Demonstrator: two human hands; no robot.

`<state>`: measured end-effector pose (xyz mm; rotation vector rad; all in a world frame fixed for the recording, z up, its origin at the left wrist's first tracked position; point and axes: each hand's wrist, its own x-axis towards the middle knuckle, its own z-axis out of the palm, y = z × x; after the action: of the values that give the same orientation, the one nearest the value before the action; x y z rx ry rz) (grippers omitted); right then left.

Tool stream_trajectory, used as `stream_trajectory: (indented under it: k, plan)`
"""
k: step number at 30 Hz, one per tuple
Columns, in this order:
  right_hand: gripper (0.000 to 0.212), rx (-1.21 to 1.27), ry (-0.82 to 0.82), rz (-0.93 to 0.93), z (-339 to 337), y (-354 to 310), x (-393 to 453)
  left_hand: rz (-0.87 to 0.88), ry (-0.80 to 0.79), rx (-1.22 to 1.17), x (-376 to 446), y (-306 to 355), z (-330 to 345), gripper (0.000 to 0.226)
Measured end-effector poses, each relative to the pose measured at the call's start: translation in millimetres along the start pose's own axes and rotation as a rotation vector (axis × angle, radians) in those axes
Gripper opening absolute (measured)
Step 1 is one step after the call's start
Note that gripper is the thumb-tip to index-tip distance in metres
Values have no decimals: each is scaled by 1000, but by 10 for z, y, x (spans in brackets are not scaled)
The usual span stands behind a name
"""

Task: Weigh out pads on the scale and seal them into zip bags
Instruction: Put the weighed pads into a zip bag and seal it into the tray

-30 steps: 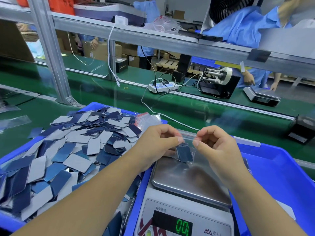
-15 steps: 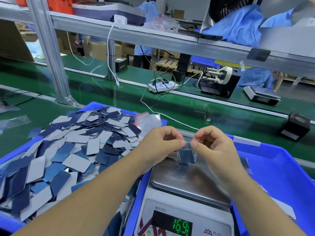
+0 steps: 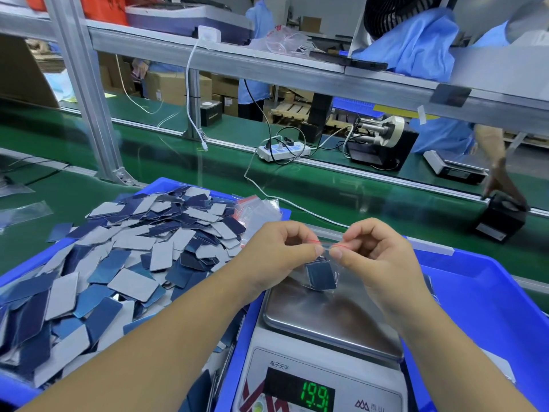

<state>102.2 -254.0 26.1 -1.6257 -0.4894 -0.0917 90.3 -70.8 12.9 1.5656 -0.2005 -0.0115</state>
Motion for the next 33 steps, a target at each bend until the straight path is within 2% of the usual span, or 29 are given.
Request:
stream_trajectory:
  k: [8,15,22,27,31,33]
  plan:
    - [36,32,48,40,-35,-27,23,-2,46,-26,5,14,-36,8]
    - [36,47,65,46,-63,3,45,0,62,-29,11,10,-68,23]
    - [31,109,0,42,-41,24,45,6,60,-51,5,16,-63,19]
    - [33,103,5,40,-8,39,33,14,28,-47,-4,11,-54,17]
    - [27,107,3,34,3,26,18,30,14,-35,0,18,-47,21]
    - [26,113,9,32,9,25,17,45,15,-22,-1,29,-33,15]
